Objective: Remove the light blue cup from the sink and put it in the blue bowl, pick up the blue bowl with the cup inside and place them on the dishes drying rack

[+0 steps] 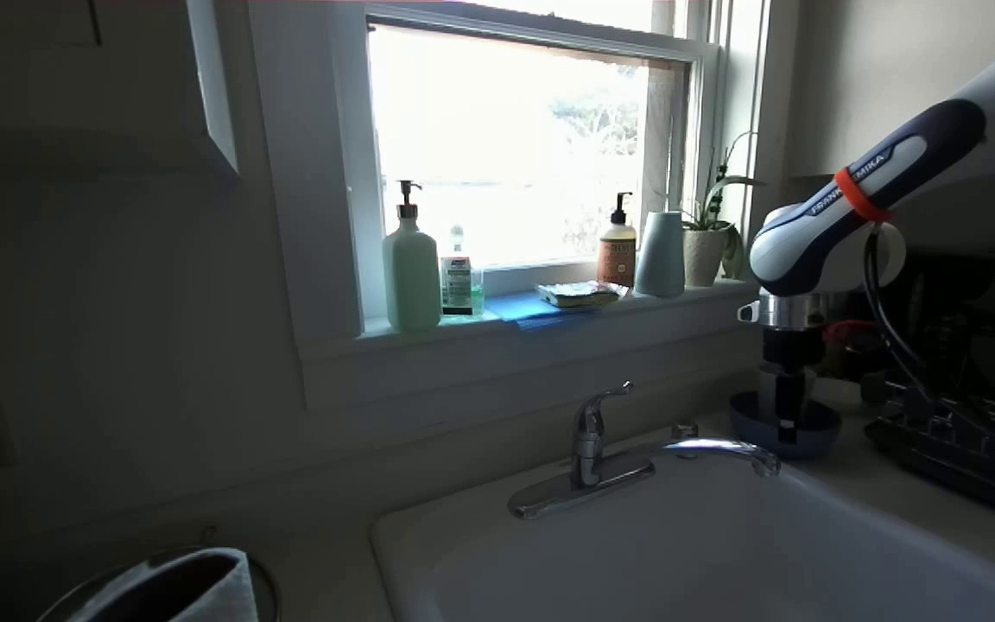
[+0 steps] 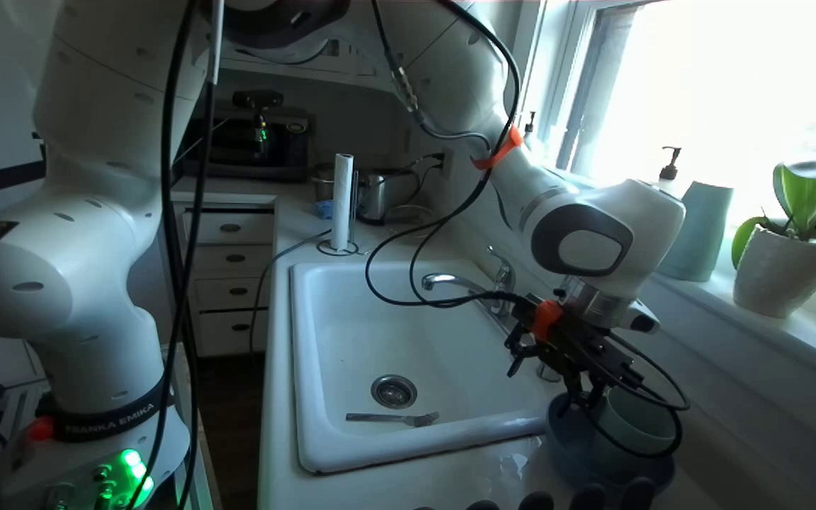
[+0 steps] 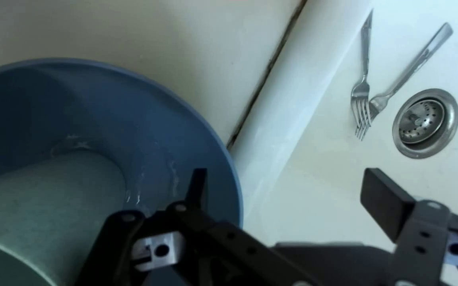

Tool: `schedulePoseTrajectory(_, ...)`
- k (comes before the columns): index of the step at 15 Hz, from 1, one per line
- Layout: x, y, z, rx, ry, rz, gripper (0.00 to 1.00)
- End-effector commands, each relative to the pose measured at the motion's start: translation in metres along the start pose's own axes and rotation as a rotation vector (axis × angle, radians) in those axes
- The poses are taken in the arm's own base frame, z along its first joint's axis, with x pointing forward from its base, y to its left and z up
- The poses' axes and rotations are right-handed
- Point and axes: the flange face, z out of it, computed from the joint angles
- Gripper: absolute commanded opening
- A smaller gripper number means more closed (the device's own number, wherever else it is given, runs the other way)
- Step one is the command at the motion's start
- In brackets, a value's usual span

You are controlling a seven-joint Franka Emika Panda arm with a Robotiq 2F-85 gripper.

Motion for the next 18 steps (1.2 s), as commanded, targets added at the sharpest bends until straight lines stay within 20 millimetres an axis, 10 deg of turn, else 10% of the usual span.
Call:
schedulePoseTrajectory(1, -0.006, -0.004, 0.004, -0.025, 0.015, -0.067, 0.72)
schedulePoseTrajectory(11, -0.005, 0.002, 0.0, -0.062, 0.055, -0.099, 0.02)
schedulePoseTrajectory(18, -0.004, 0.002, -0.012, -0.094, 0.075, -0.103, 0.01)
